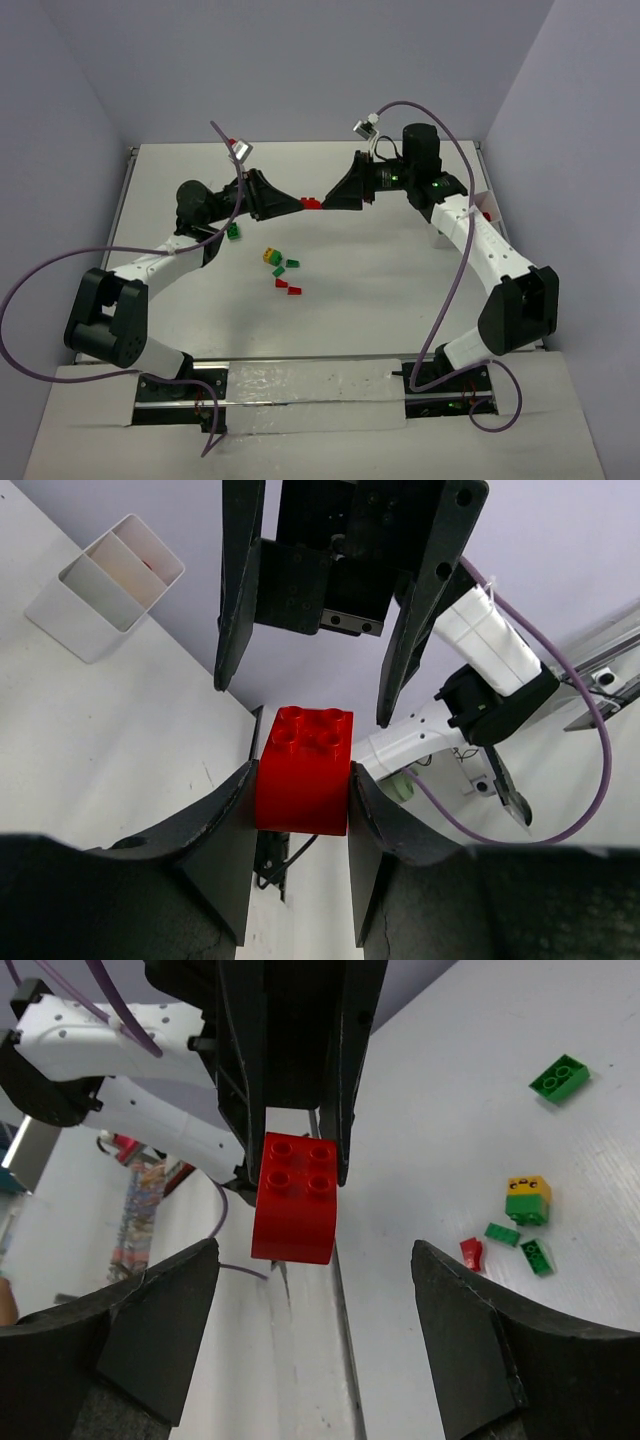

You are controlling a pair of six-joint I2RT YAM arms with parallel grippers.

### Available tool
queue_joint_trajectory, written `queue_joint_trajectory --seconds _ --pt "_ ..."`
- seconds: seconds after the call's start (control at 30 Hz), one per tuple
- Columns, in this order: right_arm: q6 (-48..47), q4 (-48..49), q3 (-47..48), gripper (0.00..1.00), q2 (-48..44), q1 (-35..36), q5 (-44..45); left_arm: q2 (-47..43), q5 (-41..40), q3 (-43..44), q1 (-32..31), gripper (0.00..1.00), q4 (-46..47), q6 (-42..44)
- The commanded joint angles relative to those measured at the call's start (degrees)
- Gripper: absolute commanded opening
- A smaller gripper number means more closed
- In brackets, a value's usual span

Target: Sort the legos into containers by color

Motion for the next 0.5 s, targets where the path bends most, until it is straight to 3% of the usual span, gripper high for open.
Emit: queue_joint_trajectory --seconds 0.0,0.17,0.47 --pt "12.72 12.08 -1.28 0.83 1.02 1.32 0.37 -0.31 -2.02 -0.63 0.18 0.00 5.12 -2.32" --pt "21.97 22.32 -3.68 0.80 2.30 1.53 -1.70 -0.57 -2.55 -0.31 0.27 0.00 2.67 -0.34" --pt "21.19 21.72 -4.26 0.72 2.67 3.68 -2.05 -0.71 -4.75 -0.31 0.53 0.00 -2.51 2.81"
